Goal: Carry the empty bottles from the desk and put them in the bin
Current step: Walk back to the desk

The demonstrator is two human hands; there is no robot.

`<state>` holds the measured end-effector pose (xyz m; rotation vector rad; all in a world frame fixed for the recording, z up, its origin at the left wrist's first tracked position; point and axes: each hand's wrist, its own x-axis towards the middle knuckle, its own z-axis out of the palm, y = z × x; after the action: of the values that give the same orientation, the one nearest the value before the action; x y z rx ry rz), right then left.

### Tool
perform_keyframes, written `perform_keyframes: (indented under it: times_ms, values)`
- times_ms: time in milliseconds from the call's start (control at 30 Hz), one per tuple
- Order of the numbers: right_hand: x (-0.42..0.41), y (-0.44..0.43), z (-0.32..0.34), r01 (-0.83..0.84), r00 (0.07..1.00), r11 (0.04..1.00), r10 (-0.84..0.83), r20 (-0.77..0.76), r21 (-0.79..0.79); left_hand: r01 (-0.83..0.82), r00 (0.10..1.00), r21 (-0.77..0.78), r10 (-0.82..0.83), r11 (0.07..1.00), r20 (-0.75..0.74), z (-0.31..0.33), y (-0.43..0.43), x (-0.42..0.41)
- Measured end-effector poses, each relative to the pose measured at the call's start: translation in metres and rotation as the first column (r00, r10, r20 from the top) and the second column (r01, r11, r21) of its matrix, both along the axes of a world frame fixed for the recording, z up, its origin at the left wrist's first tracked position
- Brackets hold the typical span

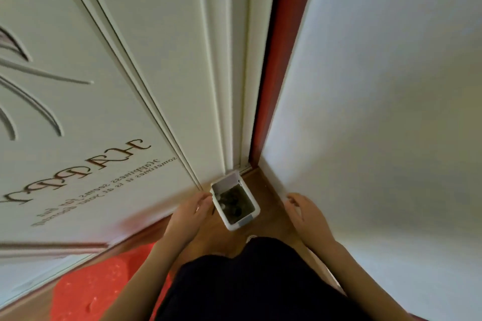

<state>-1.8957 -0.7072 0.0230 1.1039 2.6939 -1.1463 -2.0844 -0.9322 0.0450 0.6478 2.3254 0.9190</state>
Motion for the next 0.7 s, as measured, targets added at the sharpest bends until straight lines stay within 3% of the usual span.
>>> perform_keyframes:
  times_ms: [167, 333, 500, 700]
  values:
    - [0.017, -0.050, 0.026, 0.332, 0.938, 0.943, -0.330, -0.107, 0.003, 0.318, 0.947, 0.016, -0.316, 0.948, -0.064, 0.006, 0.014, -0.038]
    - [0.063, -0.147, 0.021, 0.655, 0.746, 0.752, -0.659, -0.097, -0.066, 0.630, 0.772, -0.051, -0.632, 0.775, -0.075, -0.006, 0.007, -0.044]
    - [0.126, -0.265, -0.005, 0.871, 0.478, 0.475, -0.878, -0.003, -0.127, 0.794, 0.604, -0.133, -0.795, 0.593, 0.060, -0.034, -0.018, -0.014]
    - [0.188, -0.378, -0.009, 0.993, 0.048, 0.040, -0.997, 0.065, -0.113, 0.948, 0.310, -0.120, -0.938, 0.294, 0.153, -0.034, -0.012, 0.078]
